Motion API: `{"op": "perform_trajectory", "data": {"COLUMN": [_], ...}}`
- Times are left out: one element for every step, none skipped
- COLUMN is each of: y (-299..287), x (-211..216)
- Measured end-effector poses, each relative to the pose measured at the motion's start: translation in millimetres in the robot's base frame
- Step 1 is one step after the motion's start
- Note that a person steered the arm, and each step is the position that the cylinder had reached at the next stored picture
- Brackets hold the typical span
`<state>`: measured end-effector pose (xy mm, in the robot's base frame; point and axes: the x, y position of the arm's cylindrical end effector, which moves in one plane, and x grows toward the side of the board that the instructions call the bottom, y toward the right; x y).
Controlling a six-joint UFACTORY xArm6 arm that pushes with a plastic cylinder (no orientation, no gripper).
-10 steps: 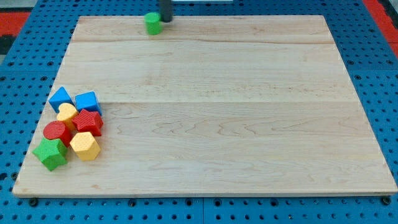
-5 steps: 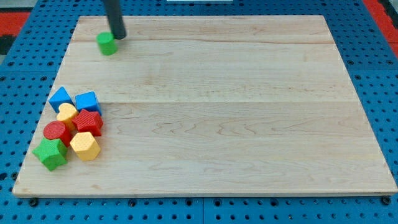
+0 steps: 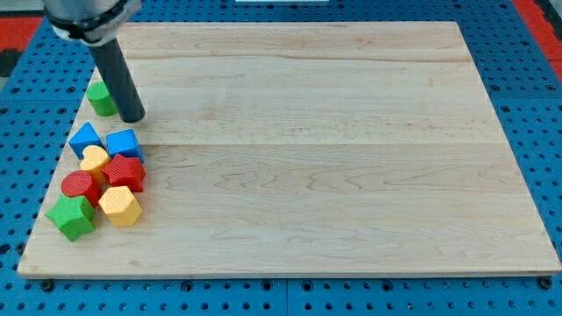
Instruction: Push the green circle towards the blue triangle
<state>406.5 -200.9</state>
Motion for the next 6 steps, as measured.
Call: {"op": "perform_trajectory", "data": {"y": [25, -12, -32, -32, -22, -11], "x": [-53, -87, -74, -36, -20, 1]}}
